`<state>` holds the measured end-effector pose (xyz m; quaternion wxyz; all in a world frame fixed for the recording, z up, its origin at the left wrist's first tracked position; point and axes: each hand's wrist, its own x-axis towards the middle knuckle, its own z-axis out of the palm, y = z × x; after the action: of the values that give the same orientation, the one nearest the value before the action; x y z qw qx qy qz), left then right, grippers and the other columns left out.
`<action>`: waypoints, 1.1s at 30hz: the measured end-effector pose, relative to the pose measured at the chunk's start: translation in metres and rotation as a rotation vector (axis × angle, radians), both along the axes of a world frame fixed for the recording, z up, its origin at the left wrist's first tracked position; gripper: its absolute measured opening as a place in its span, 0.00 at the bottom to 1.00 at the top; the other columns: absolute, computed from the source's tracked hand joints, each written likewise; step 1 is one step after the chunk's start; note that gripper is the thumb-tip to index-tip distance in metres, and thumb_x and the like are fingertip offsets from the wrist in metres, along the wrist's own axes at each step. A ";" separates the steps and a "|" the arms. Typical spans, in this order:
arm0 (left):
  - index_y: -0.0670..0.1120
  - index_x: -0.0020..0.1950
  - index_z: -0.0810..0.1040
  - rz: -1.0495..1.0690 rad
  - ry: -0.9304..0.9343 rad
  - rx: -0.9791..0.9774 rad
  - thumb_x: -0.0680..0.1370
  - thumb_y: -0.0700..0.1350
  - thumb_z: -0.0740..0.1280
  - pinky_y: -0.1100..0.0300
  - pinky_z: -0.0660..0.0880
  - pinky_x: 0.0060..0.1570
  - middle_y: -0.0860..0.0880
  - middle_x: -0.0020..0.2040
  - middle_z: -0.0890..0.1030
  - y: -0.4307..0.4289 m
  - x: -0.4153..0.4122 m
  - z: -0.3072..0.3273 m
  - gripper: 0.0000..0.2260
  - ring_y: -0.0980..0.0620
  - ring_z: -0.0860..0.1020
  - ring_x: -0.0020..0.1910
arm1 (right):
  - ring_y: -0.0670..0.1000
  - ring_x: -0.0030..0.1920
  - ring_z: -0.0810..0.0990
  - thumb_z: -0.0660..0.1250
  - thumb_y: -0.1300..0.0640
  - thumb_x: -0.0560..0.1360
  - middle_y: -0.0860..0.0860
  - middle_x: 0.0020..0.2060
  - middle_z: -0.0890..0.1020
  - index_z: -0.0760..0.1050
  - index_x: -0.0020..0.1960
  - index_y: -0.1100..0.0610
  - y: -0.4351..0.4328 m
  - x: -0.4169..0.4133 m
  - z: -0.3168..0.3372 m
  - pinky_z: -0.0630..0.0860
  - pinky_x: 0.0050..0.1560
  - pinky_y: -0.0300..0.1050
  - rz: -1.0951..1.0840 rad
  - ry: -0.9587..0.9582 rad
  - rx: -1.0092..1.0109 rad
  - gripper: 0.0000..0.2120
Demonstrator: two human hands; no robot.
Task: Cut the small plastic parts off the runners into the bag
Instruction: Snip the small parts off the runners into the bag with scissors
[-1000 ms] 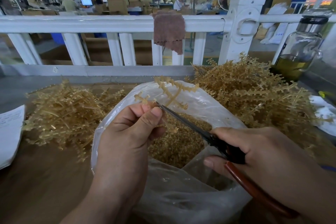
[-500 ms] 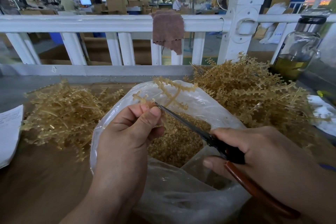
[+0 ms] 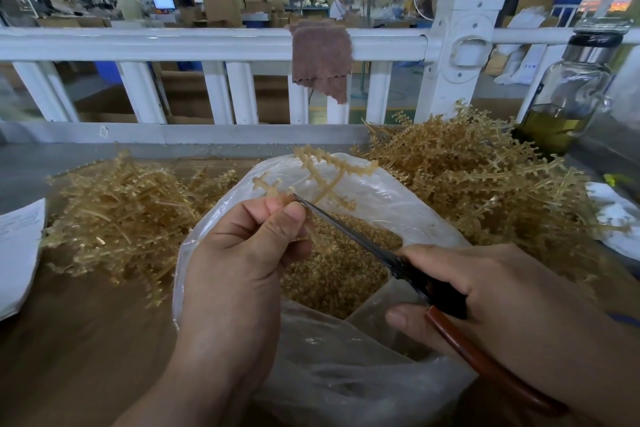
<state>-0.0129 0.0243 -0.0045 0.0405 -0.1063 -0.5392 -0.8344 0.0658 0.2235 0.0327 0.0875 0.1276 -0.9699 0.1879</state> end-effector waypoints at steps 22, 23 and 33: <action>0.51 0.32 0.82 -0.014 0.004 0.022 0.65 0.52 0.74 0.63 0.77 0.41 0.50 0.37 0.81 0.002 0.002 0.000 0.06 0.53 0.79 0.39 | 0.43 0.32 0.77 0.57 0.31 0.69 0.42 0.27 0.75 0.78 0.42 0.48 0.000 0.000 0.000 0.69 0.30 0.39 -0.047 0.033 0.000 0.22; 0.51 0.32 0.81 -0.016 0.004 0.025 0.65 0.51 0.74 0.63 0.77 0.41 0.50 0.37 0.81 0.002 0.002 0.001 0.06 0.53 0.79 0.39 | 0.43 0.32 0.77 0.57 0.30 0.69 0.43 0.27 0.75 0.78 0.42 0.48 0.000 0.000 0.000 0.69 0.30 0.40 -0.046 0.033 -0.003 0.23; 0.53 0.35 0.80 0.040 0.029 -0.052 0.75 0.44 0.69 0.59 0.77 0.38 0.45 0.37 0.82 0.000 -0.002 -0.003 0.09 0.49 0.80 0.38 | 0.44 0.33 0.75 0.58 0.29 0.70 0.43 0.31 0.74 0.72 0.43 0.46 0.002 0.000 -0.004 0.68 0.31 0.41 -0.014 0.017 0.045 0.20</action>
<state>-0.0151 0.0240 -0.0077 0.0625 -0.1085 -0.5620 -0.8176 0.0656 0.2251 0.0289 0.0943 0.1245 -0.9740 0.1643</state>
